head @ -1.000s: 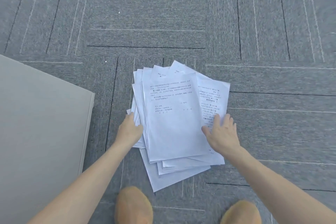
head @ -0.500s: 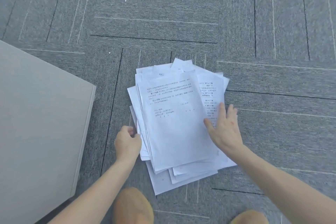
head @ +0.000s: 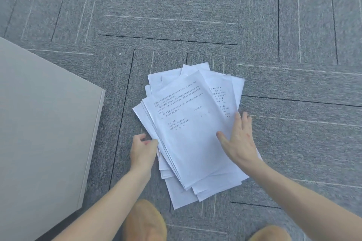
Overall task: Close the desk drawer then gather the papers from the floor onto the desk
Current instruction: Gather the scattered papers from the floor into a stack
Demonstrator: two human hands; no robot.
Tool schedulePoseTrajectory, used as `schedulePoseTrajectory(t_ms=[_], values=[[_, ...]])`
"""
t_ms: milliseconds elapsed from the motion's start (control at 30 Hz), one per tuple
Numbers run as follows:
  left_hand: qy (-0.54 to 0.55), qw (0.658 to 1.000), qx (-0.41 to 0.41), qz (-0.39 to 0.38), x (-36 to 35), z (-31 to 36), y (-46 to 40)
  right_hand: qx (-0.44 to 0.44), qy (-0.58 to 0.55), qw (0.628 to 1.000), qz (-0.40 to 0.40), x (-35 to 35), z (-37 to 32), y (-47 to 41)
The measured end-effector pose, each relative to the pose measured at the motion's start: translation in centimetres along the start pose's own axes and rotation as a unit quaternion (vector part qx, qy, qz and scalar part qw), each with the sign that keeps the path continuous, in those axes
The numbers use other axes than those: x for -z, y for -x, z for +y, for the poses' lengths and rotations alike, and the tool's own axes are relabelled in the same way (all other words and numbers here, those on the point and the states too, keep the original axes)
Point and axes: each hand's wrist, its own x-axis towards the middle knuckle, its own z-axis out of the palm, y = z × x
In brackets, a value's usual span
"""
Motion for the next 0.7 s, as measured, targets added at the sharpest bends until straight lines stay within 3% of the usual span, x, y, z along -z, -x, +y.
schedulePoseTrajectory(t_ms=[167, 333, 533, 700], values=[[0.033, 0.999, 0.018, -0.036, -0.6, 0.4, 0.0, 0.019, 0.012, 1.000, -0.019, -1.1, -1.3, 1.0], [-0.055, 0.998, -0.004, -0.023, -1.1, 0.6, -0.2, 0.026, 0.017, 1.000, 0.003, -0.7, -0.9, 0.9], [-0.012, 0.996, -0.046, -0.074, -2.0, 1.2, 0.6, 0.089, 0.053, 0.994, -0.029, -0.9, -1.1, 0.6], [0.013, 0.993, -0.034, -0.116, -1.4, 1.4, -0.4, 0.076, -0.020, 0.997, -0.019, -0.3, -1.1, 0.4]])
